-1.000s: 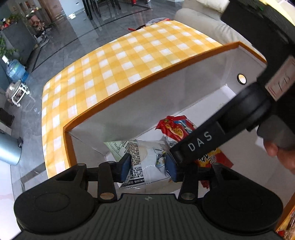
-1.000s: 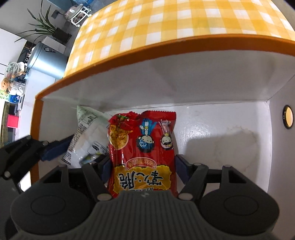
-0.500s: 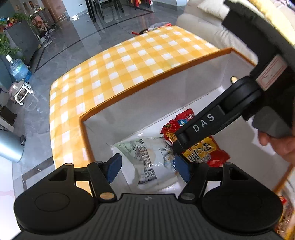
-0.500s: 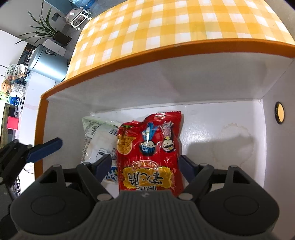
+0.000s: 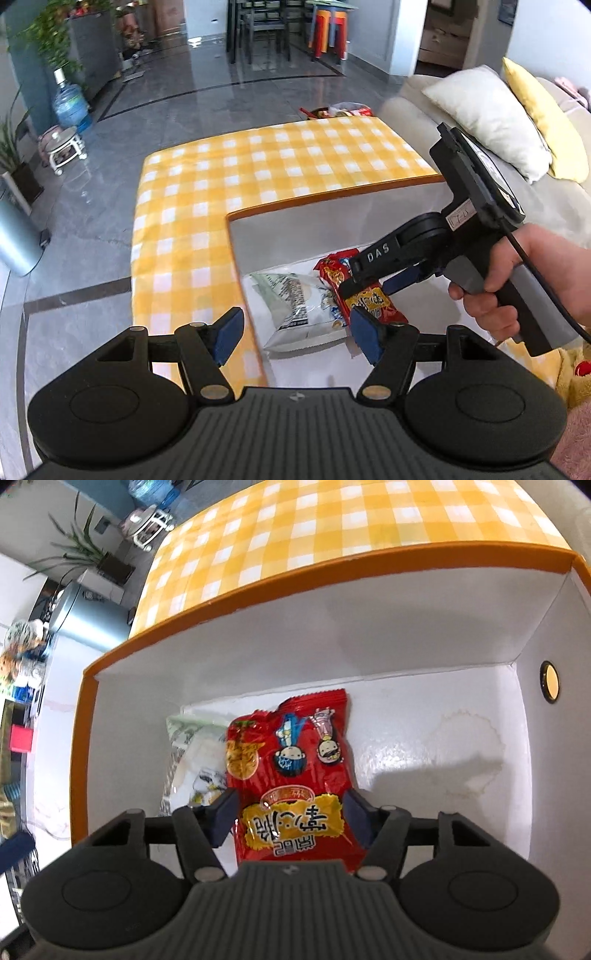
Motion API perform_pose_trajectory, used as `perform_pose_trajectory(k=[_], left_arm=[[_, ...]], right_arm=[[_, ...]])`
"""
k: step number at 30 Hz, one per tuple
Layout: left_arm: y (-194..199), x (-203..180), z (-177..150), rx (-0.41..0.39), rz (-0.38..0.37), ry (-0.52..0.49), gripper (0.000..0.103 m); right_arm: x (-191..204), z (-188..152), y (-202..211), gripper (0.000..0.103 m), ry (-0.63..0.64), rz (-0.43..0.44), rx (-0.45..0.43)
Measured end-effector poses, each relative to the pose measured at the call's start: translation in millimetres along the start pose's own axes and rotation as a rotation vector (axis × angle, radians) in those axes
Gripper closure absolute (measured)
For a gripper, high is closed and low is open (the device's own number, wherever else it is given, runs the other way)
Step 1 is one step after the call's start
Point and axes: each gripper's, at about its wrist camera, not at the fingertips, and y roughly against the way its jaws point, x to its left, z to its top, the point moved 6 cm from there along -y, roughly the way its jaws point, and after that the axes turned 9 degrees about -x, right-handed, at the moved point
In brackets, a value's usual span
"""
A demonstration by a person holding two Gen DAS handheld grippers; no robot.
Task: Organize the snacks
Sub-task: 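Open both grippers to release the bags and withdraw from the box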
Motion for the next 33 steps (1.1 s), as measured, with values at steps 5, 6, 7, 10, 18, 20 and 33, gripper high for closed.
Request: perform_pose_trajectory(k=[5,6,7,10,18,20,33], left_arm=[[8,9,-6,0.002,0.020,0.035,0.026],[10,11,-8,0.002,0.022,0.043,0.026],[13,12,-10,0.001,0.024,0.048,0.026],[20,13,-13,-0.002,0.027,0.056,0.026],[47,6,-18,-0.039,0.026,0.083,0.026],[55,3,-19,-0.052,0.025,0.097,0.026],[120,-26,-44,-0.180,-0.020,0.180,0.026]], right_arm=[[8,1,-3,0.042,-0.005,-0.015,-0.013],[10,0,-3,0.042,0.001,-0.016,-0.013],[11,0,-2,0.042,0.004,-0.017,-0.014],[15,-1,5,0.039,0.013,-0.023,-0.026],[34,-11,44,0.034,0.084,-0.032,-0.073],[38,-17,59,0.032,0.111,-0.030,-0.096],[56,-90,167,0.028,0.271,0.070,-0.292]])
